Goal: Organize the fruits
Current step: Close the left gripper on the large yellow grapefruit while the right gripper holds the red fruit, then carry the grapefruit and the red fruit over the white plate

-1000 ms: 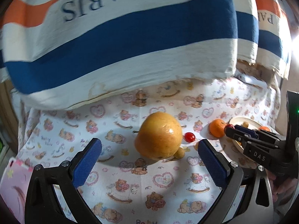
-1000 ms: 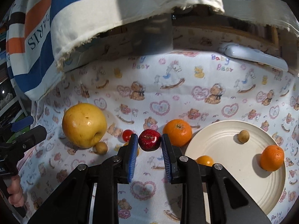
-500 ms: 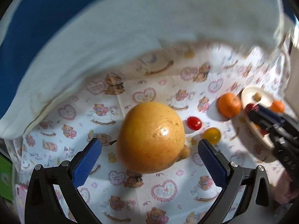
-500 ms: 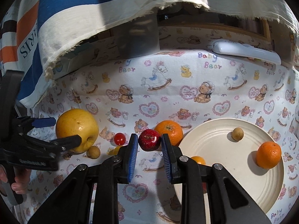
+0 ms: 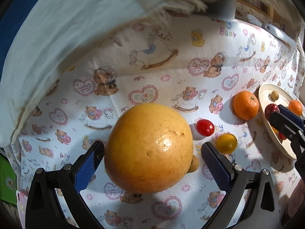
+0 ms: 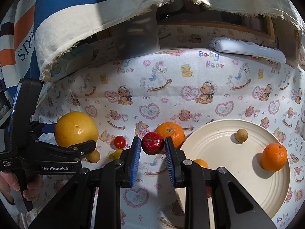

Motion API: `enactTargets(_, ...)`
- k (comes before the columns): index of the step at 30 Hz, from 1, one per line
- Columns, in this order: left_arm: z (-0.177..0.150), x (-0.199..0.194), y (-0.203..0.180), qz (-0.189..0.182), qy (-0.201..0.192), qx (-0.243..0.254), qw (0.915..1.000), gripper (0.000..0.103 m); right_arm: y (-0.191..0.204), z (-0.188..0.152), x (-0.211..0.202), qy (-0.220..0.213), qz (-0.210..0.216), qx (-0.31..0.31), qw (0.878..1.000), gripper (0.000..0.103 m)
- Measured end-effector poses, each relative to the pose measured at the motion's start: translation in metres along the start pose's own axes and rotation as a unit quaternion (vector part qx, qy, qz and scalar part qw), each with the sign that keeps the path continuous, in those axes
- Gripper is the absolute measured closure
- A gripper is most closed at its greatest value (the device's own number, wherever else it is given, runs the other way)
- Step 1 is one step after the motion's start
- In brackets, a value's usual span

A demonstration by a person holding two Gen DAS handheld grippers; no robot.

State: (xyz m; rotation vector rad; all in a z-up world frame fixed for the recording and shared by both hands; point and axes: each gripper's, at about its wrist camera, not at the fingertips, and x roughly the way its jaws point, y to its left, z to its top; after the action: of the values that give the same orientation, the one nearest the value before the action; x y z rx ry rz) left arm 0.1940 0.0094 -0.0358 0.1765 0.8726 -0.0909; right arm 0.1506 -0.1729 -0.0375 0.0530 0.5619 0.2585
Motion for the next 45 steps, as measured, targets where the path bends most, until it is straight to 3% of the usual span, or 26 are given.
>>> enactTargets(5,0.01,0.007,-0.005,0.014,0.006,0.003,0.9999,0.006,-0.001,0.0,0.0,0.001,-0.001,0.0,1.0,0.076)
enactTargets(10,0.014,0.006,-0.002,0.024,-0.004,-0.002,0.9997,0.019,-0.002,0.001,0.0,0.001,-0.002,0.001,1.0,0.076)
enactTargets(14,0.009,-0.004,0.0,0.032,-0.019,0.004,0.9993,0.021,-0.002,0.002,-0.003,-0.004,-0.005,-0.001,1.0,0.076)
enactTargets(28,-0.017,-0.099,0.007,-0.002,-0.083,-0.037,0.9958,0.024,0.002,0.018,-0.047,-0.047,-0.002,0.0,0.999,0.076)
enactTargets(37,-0.017,-0.128,-0.031,-0.017,-0.108,-0.004,0.994,0.024,-0.017,0.019,-0.099,-0.072,-0.011,-0.011,0.997,0.076)
enactTargets(45,-0.008,-0.137,-0.086,-0.054,-0.121,0.029,0.9907,0.024,-0.068,0.018,-0.135,-0.095,-0.047,-0.002,0.994,0.076)
